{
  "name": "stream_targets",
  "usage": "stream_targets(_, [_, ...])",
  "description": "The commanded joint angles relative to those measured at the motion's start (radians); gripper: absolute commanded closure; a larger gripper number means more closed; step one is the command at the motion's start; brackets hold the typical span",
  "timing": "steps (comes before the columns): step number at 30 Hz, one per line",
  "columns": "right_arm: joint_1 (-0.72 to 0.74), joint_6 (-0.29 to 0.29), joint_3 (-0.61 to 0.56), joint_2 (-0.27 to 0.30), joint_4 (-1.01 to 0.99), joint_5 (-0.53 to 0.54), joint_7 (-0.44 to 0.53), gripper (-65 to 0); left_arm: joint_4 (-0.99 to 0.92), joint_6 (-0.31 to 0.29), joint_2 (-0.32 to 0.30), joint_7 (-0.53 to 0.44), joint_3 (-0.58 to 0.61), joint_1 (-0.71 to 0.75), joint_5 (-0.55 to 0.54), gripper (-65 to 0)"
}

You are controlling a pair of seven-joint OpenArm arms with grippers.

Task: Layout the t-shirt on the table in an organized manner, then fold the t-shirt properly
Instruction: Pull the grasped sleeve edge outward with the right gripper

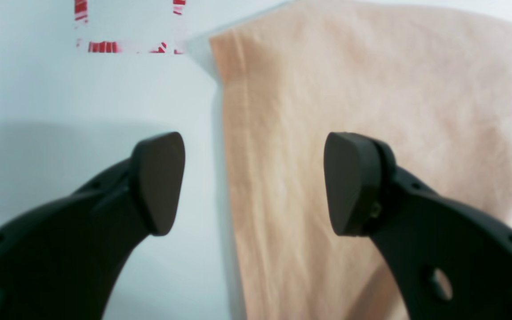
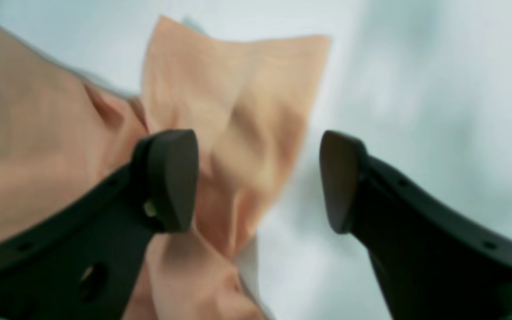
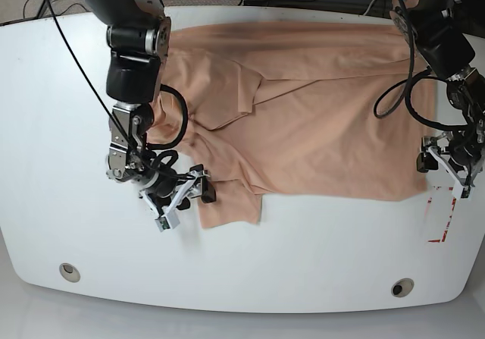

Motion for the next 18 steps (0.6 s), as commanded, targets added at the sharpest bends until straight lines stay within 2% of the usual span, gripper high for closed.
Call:
stream_targets(1, [0.067,0.01,0.0,0.002,-0.096,0.014,0.069,-38.4,0.02,-0.001,-0.02,-0.017,-0.002,-0.021,-0.014,-45.8])
stream_targets(6, [0.093,0.01,-0.005,0.0,-0.233,0.011,0.164,-36.0,0.02,-0.001,-0.02,-0.017,-0.002,-0.021,-0.014,-45.8])
stream_targets(11, [0.093,0.01,-0.007,0.0,-0.294,0.01,0.225,-30.0,0.02,-0.001,-0.02,-0.017,-0.002,-0.021,-0.014,-45.8])
stream_targets(18, [0.095,0.01,-0.011,0.002,-0.302,0.008,0.241,-7.5,0.02,-0.001,-0.021,-0.017,-0.002,-0.021,-0.014,-45.8])
